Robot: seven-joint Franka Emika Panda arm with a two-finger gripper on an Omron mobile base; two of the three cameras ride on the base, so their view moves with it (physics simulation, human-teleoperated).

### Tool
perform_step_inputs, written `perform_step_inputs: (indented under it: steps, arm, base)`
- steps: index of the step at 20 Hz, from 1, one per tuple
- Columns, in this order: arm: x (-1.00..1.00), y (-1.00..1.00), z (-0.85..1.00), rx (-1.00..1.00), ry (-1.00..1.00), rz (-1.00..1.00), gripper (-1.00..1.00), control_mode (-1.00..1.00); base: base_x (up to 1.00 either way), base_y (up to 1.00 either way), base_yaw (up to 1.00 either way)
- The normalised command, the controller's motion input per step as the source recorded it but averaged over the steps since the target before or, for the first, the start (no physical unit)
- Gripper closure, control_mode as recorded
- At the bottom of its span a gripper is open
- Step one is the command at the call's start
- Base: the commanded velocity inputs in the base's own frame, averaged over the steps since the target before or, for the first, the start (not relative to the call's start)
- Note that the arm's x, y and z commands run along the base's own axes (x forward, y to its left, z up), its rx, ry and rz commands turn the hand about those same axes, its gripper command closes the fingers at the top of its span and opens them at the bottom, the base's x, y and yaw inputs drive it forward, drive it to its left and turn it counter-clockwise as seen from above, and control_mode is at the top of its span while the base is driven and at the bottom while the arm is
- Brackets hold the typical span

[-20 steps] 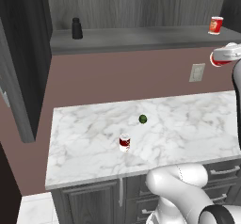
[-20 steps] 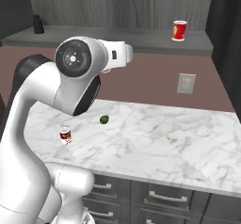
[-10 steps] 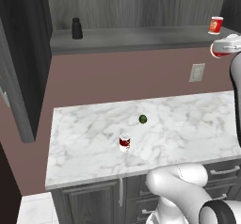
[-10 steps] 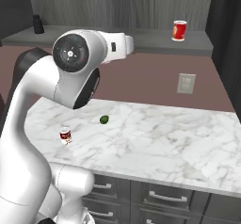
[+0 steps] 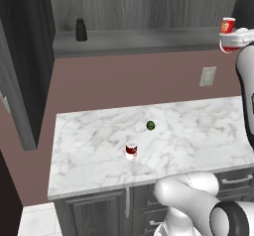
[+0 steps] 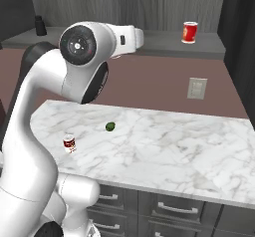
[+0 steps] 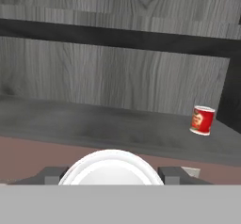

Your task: Pick the cans from the counter and place them in their designated side in the cabinet.

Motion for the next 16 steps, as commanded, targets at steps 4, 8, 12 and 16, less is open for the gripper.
perform_step_inputs:
  steps: [4, 8, 12, 16]
  arm:
    - [0.17, -0.13, 0.15, 0.0, 0.0, -0.02, 1.0, -1.0]
    - [0.18, -0.16, 0.1, 0.0, 0.0, -0.02, 1.0, -1.0]
    - [0.17, -0.12, 0.04, 0.0, 0.0, -0.02, 1.0, -1.0]
    - [0.15, -0.13, 0.04, 0.0, 0.0, -0.01, 1.0, -1.0]
  base:
    - [0.0, 0.0, 0.0]
    - [0.0, 0.0, 0.0]
    - [0.0, 0.0, 0.0]
    - [0.0, 0.0, 0.0]
